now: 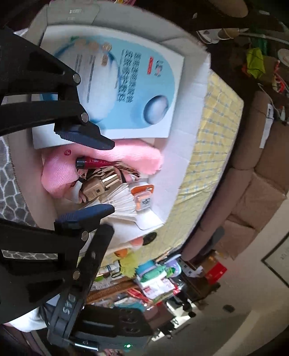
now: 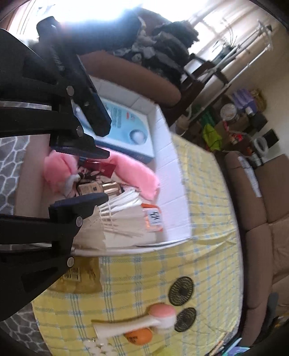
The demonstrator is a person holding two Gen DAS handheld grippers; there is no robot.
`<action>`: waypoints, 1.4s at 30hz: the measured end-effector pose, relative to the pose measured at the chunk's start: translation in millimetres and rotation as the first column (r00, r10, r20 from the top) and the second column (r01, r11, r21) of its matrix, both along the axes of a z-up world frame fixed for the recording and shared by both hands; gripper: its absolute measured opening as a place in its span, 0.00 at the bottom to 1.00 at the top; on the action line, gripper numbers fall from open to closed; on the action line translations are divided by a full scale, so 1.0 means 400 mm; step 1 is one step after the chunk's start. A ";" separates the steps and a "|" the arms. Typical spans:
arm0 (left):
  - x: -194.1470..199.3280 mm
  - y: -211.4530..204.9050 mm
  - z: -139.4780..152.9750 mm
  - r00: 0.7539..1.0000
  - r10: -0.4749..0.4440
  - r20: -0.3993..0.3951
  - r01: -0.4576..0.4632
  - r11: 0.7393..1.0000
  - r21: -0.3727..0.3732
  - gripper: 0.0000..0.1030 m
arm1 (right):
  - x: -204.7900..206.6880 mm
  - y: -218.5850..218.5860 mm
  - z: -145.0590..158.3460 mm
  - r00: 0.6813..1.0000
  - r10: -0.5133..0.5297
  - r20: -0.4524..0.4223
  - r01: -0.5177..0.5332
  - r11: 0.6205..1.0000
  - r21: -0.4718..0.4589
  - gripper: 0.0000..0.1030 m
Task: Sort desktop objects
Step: 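Carry the red tube and foundation bottle over the white box and open both grippers, then withdraw both grippers from the white box back toward the table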
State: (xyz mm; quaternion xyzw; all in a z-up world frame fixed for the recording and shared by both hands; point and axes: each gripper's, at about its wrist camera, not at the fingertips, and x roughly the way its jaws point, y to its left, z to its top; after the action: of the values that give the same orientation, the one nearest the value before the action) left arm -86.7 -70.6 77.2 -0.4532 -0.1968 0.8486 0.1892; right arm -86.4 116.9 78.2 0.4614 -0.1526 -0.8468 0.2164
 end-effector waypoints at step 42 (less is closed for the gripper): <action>0.084 0.726 0.029 0.924 -0.375 -0.078 0.350 0.908 -0.230 1.00 | 0.290 0.771 -0.019 0.887 -0.452 -0.095 0.459 0.885 0.079 0.69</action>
State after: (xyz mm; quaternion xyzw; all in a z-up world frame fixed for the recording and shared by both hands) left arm -53.3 219.6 88.6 -0.4472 -0.0057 0.8405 0.3058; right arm 29.6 425.3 70.5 0.3915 -0.2062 -0.8968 -0.0062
